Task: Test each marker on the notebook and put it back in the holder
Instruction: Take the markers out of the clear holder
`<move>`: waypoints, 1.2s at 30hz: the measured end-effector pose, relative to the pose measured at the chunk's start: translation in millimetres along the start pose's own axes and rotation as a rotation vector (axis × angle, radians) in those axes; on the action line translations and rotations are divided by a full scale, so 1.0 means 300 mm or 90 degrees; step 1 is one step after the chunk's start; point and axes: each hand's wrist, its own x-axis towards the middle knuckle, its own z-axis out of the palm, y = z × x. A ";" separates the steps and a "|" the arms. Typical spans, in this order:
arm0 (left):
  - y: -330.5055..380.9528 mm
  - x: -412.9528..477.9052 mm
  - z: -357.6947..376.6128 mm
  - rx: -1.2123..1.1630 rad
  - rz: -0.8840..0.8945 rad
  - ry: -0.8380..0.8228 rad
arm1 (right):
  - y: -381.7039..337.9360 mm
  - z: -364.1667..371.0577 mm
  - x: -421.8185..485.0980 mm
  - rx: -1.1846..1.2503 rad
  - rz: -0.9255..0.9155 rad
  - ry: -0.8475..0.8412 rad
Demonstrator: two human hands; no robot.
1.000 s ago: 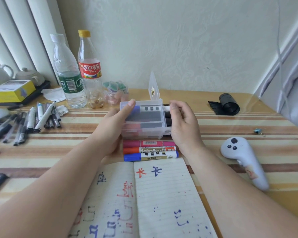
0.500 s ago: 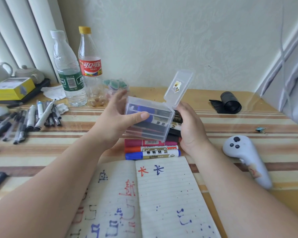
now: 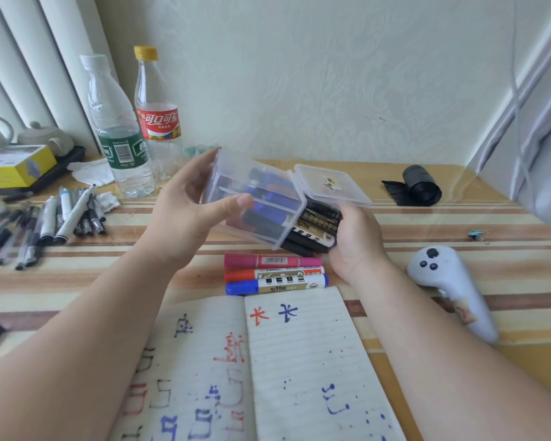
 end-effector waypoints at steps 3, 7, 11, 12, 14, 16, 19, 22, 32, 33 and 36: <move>-0.016 -0.006 -0.021 -0.064 -0.040 -0.023 | 0.002 -0.002 0.003 -0.026 -0.023 0.008; -0.034 -0.022 -0.069 -0.175 -0.122 -0.068 | 0.012 -0.004 0.012 -0.068 -0.034 0.042; -0.035 -0.017 -0.126 -0.194 -0.114 -0.070 | 0.024 -0.005 0.018 -0.170 -0.062 0.062; -0.031 -0.017 -0.139 -0.202 -0.112 -0.066 | 0.026 -0.011 0.021 -0.195 -0.070 0.065; -0.024 -0.022 -0.164 -0.217 -0.111 -0.051 | 0.023 -0.028 0.028 -0.270 -0.111 0.078; -0.019 -0.028 -0.175 -0.214 -0.107 -0.043 | 0.015 -0.040 0.031 -0.312 -0.142 0.084; -0.011 -0.036 -0.166 -0.187 -0.104 -0.054 | 0.018 -0.041 0.036 -0.337 -0.134 0.042; -0.005 -0.039 -0.161 -0.191 -0.092 -0.019 | 0.021 -0.034 0.031 -0.375 -0.140 -0.003; -0.007 -0.030 -0.199 -0.237 -0.084 0.196 | 0.014 -0.043 0.029 -0.465 -0.168 -0.104; -0.006 -0.031 -0.207 -0.246 -0.086 0.223 | 0.014 -0.044 0.030 -0.476 -0.173 -0.111; -0.006 -0.036 -0.219 -0.278 -0.106 0.329 | 0.015 -0.042 0.033 -0.491 -0.178 -0.113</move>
